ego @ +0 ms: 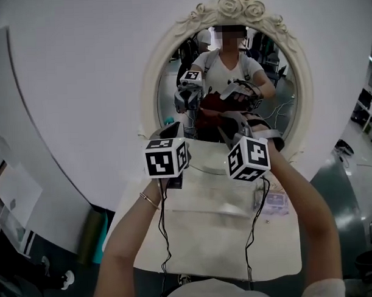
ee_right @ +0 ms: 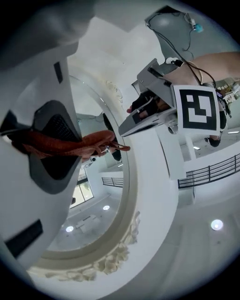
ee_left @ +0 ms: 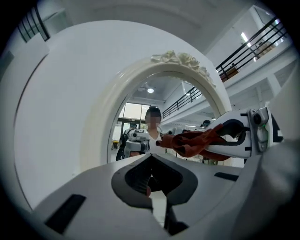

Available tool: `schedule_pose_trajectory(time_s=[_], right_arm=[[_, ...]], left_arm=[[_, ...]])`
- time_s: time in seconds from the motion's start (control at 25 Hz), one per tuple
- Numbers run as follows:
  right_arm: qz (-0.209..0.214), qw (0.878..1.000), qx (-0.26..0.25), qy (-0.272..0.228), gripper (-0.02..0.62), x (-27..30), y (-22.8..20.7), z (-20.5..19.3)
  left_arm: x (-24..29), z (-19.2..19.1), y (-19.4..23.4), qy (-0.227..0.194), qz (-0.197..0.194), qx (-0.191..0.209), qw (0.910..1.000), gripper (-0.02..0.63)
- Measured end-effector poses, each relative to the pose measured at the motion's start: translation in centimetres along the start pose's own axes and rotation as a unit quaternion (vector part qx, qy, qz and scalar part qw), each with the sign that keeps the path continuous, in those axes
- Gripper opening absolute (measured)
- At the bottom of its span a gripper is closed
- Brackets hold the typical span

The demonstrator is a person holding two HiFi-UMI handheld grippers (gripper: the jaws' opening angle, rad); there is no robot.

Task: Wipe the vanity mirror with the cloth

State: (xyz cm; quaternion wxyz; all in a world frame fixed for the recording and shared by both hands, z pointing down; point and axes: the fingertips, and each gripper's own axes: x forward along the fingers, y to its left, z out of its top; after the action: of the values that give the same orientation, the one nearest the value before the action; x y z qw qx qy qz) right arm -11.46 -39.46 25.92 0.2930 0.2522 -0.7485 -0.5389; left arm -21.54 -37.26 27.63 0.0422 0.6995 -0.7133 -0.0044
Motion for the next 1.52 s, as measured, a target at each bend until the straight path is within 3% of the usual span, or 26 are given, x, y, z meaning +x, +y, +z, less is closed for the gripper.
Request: schedule_pose_trajectory(time_s=[0.32, 0.56, 0.84, 1.08, 1.52], right_arm=[[-0.072, 0.996, -0.043, 0.004, 0.061, -3.0, -10.4, 0.7], [-0.108, 0.991, -0.082, 0.004, 0.063, -3.7, -17.1, 2.4], [-0.133, 0.986, -0.098, 0.006, 0.063, -4.2, -21.8, 3.6], [-0.132, 0.983, -0.123, 0.021, 0.063, -3.7, -21.5, 3.3], [-0.103, 0.988, -0.115, 0.027, 0.063, -1.9, -17.1, 1.5]], left_arm=[[0.8, 10.1, -2.8, -0.063, -0.012, 0.045, 0.9969, 0.003], [1.7, 16.2, -3.7, -0.085, 0.002, 0.112, 0.99, 0.003], [2.0, 22.1, -5.1, -0.118, -0.018, 0.107, 0.987, 0.003], [2.1, 22.3, -5.3, -0.124, -0.024, 0.11, 0.9859, 0.003], [3.6, 16.2, -3.8, -0.083, -0.027, 0.083, 0.9927, 0.003]])
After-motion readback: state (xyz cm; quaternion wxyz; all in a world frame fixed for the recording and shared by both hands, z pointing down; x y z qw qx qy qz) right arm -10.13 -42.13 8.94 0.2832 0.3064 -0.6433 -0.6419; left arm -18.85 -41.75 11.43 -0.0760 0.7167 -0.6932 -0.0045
